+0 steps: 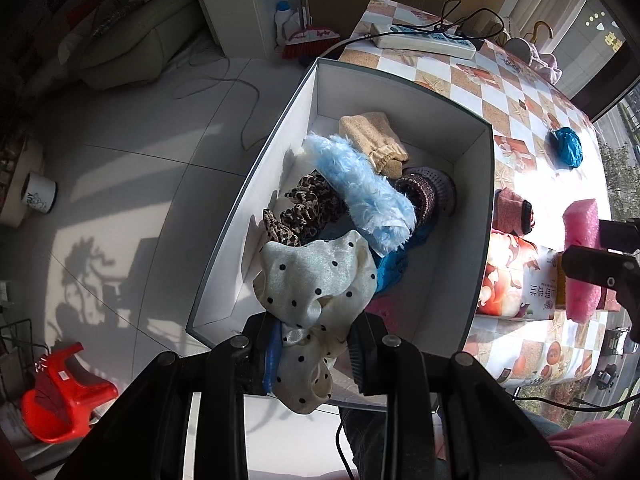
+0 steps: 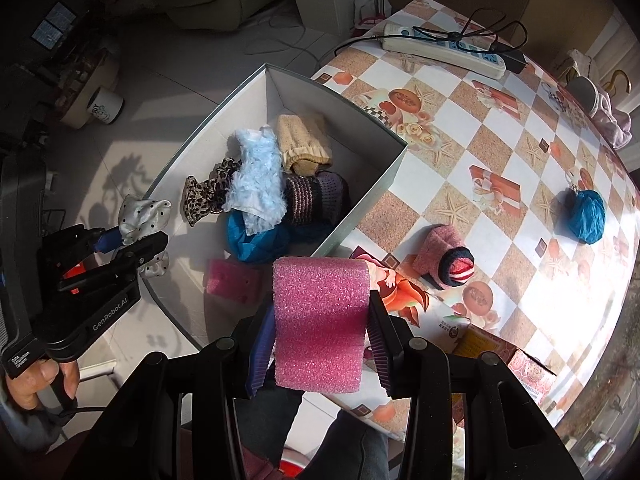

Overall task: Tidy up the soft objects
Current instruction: 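Carry the polka-dot scrunchie and pink sponge over the white box, then open both tools to drop the scrunchie and pink sponge into the box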

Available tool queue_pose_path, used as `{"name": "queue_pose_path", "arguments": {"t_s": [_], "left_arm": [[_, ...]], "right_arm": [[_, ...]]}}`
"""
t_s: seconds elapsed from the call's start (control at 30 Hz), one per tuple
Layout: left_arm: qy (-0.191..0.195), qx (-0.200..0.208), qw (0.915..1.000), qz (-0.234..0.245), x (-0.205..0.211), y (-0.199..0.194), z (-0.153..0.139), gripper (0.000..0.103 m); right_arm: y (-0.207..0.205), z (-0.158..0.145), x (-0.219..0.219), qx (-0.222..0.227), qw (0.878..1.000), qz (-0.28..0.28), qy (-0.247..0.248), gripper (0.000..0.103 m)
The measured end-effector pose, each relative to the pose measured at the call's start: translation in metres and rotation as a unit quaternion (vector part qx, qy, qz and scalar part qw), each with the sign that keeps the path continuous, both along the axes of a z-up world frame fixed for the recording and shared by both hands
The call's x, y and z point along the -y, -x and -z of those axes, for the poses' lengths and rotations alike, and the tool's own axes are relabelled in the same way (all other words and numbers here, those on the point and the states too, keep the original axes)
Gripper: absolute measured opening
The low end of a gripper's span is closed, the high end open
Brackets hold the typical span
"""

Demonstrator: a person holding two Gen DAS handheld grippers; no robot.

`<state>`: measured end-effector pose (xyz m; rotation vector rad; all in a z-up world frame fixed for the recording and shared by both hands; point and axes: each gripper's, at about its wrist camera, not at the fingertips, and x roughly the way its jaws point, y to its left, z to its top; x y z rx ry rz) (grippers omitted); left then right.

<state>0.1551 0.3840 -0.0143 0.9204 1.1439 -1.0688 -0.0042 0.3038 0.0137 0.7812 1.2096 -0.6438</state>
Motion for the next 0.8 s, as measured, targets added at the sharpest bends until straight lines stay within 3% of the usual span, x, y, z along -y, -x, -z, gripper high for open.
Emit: {"name": "queue_pose_path", "arguments": {"t_s": [0.33, 0.8], "left_arm": [[-0.017, -0.012, 0.9998, -0.001, -0.003, 0.004, 0.012, 0.032], [-0.033, -0.019, 0.9993, -0.004, -0.005, 0.003, 0.022, 0.033]], "right_arm": [[-0.039, 0.003, -0.009, 0.011, 0.999, -0.045, -0.009, 0.044], [-0.054, 0.011, -0.012, 0.005, 0.998, -0.062, -0.018, 0.044]]}}
